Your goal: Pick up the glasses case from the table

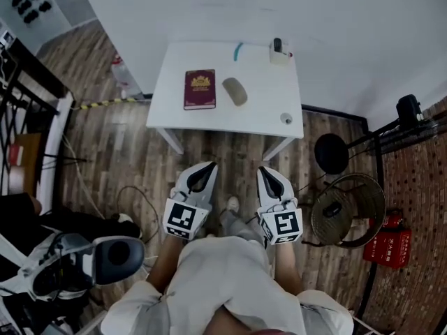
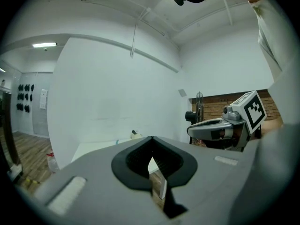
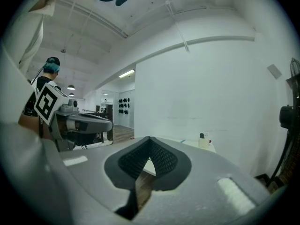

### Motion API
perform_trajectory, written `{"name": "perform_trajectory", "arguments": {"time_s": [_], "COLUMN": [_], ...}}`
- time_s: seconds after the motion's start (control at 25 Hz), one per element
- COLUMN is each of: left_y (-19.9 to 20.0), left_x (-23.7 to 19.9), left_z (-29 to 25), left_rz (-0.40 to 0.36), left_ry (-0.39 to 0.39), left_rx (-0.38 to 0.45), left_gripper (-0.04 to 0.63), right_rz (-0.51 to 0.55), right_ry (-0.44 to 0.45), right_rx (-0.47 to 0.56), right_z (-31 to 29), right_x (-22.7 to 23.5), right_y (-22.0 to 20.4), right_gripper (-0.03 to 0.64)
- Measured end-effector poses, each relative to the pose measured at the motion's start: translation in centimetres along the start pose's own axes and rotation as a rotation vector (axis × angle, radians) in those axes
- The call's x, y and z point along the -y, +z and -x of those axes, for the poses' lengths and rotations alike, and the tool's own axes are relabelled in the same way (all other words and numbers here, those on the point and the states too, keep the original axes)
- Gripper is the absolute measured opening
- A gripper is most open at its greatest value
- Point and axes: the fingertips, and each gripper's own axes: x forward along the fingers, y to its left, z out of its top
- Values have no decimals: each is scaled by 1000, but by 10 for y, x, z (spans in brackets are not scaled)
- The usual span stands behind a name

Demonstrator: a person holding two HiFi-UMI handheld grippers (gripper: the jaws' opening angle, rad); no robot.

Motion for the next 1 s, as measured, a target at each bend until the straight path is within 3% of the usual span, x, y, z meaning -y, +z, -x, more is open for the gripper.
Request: {"name": "perform_trajectory", "arguments": {"time_s": [0.56,1.0], "left_y": [17,17], "left_x": [-29,-54], "left_z": [-85,-122], "left_rz": [-19,-14], "left_ry": [81,122], "left_rx": [-1,-5], "left_gripper": [18,18], "right_rz": [2,8], "right_ry": [87,128], "right_rx": [7,-1], "right_z": [-70,-113], "right_x": [71,97], "right_y": [12,15], "right_gripper": [5,5]}}
